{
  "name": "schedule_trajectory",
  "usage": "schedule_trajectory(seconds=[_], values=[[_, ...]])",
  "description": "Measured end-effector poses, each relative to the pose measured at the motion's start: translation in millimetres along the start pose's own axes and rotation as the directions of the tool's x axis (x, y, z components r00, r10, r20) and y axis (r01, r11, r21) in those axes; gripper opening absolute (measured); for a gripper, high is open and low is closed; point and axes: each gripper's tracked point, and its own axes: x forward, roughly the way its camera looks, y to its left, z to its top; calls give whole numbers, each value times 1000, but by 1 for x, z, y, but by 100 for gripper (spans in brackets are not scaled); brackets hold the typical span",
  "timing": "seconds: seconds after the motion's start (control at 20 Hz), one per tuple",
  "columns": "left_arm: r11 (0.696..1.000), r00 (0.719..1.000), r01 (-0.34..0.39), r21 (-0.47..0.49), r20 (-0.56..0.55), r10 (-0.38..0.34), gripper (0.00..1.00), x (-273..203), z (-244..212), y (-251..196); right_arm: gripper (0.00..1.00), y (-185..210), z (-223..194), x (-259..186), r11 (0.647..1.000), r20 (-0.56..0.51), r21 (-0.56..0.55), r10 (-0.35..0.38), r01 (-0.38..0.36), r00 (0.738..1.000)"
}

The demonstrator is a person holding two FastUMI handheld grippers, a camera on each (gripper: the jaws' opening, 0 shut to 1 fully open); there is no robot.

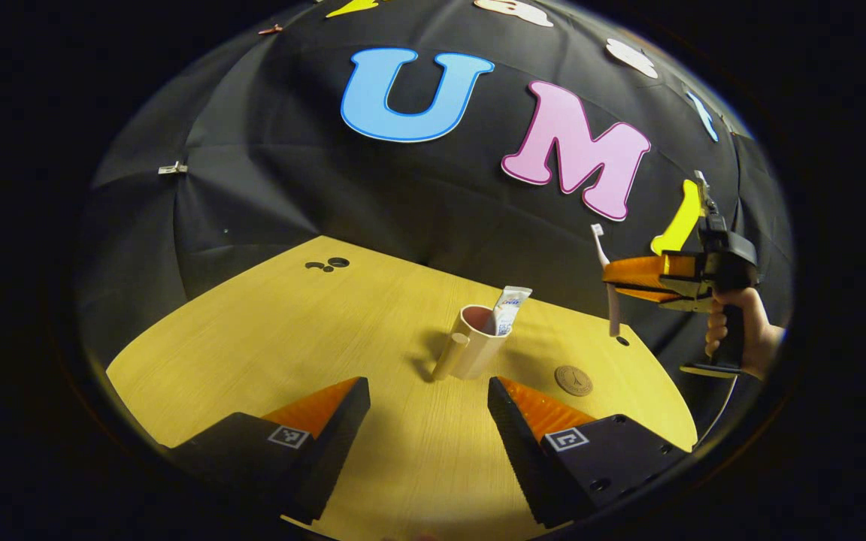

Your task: Put the toothbrush and toothpaste on the desktop into the cup, then pick up the cup and place it on the coaster on the desktop.

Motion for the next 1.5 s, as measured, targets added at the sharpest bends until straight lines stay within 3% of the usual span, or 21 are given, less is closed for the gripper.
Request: schedule_trajectory(seconds=[0.3, 0.7, 1.1, 1.5], values=[[1000, 1000, 7, -25, -9, -8, 98, -6, -10, -4, 7, 31, 17, 60, 995, 90, -69, 78, -72, 993], [998, 997, -20, -58, -80, 15, 98, -3, -52, 10, 7, 35, -2, 123, 989, 135, -47, 143, -138, 980], [994, 995, -50, -100, -93, 40, 98, 12, -67, 20, 7, 44, -30, 124, 978, 116, -43, 209, -206, 971], [997, 995, -24, -73, -99, 17, 98, 20, -78, 13, 7, 31, -76, 120, 981, 93, -103, 175, -165, 980]])
